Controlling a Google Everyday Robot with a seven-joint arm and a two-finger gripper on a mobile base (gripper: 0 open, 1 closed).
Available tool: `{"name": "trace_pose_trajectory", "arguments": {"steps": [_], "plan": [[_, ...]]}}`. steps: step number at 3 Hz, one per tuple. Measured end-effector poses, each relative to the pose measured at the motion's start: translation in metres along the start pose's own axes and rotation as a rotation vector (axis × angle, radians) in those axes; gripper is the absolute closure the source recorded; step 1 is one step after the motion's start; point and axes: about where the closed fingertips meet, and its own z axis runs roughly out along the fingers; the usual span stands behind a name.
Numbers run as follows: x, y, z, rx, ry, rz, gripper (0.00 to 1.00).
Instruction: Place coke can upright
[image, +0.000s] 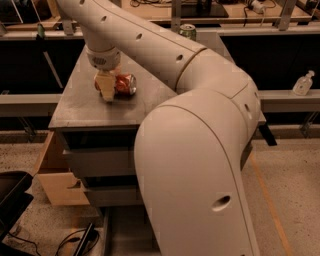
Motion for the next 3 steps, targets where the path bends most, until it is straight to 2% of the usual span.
{"name": "trace_pose_trajectory", "arguments": {"steps": [2,3], "plan": [[-0.0058,-0.0031,0.0063,0.009,-0.016,-0.002,0.86],[-0.0081,-0.0042,0.0095,0.012,-0.021,-0.003,1.00]]}}
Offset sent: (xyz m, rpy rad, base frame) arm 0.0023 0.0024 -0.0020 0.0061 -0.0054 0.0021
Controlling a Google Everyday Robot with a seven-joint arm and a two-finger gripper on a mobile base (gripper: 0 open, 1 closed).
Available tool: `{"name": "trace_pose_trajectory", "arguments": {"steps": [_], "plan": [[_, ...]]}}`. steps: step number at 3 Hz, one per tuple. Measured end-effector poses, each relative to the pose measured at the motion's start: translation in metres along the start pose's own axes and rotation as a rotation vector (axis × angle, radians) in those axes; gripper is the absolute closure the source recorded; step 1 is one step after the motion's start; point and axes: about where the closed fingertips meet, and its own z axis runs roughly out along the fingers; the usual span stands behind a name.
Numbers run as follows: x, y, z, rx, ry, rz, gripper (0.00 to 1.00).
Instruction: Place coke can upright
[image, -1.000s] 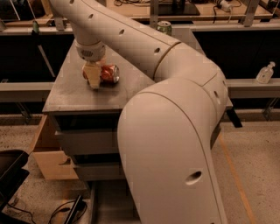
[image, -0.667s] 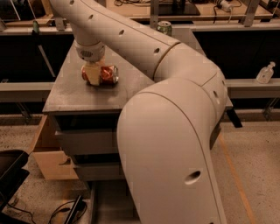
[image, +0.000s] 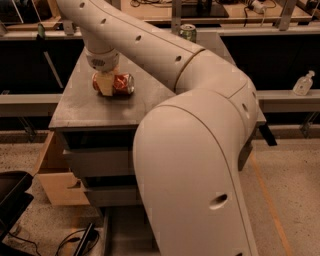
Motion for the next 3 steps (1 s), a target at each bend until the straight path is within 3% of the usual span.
{"name": "trace_pose_trajectory", "arguments": {"steps": [1,2,3], "plan": [[0.000,0.000,-0.003,0.000,-0.033,-0.006,1.00],[0.005,0.002,-0.027,-0.001,-0.140,-0.037,1.00],[0.010,0.009,-0.058,-0.015,-0.317,-0.060,1.00]]}}
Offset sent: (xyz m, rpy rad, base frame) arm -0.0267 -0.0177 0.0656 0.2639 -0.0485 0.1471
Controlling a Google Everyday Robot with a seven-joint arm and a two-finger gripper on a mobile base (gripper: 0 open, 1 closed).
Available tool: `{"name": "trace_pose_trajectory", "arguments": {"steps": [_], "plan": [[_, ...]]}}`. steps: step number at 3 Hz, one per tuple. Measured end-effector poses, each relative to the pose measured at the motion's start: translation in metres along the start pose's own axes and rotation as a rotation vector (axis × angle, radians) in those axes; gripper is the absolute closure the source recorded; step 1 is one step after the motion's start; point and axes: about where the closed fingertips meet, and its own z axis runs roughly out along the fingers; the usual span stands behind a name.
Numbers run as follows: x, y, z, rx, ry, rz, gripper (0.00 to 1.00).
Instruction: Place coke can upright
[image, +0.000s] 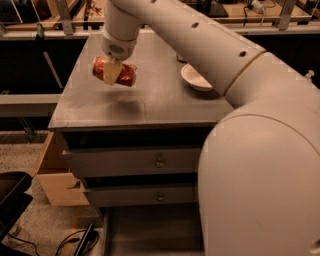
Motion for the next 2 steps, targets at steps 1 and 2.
{"name": "trace_pose_trajectory", "arguments": {"steps": [1,2], "plan": [[-0.005,0.009,-0.024,-0.042,-0.248,0.027,1.00],[-0.010,0.019,-0.039,-0.076,-0.448,0.112,1.00]]}}
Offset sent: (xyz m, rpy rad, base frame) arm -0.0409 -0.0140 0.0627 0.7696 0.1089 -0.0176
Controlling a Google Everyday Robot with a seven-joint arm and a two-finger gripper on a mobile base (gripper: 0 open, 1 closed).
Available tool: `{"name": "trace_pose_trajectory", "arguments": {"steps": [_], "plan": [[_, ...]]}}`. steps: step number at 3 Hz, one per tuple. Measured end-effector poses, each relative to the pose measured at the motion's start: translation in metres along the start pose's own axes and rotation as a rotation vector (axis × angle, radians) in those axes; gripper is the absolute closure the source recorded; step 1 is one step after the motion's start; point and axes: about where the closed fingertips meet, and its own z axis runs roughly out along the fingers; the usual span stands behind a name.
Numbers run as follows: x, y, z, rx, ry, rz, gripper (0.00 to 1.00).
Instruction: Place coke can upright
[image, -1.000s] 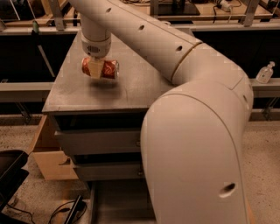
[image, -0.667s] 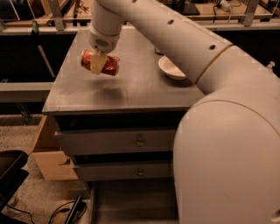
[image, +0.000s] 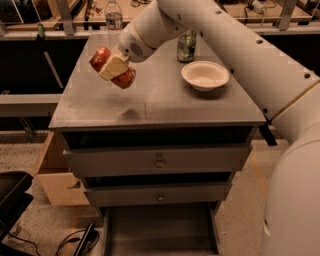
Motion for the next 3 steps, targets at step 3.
{"name": "trace_pose_trajectory", "arguments": {"steps": [3], "plan": [[0.004,0.060,-0.001,0.168,-0.251,0.160,1.00]]}}
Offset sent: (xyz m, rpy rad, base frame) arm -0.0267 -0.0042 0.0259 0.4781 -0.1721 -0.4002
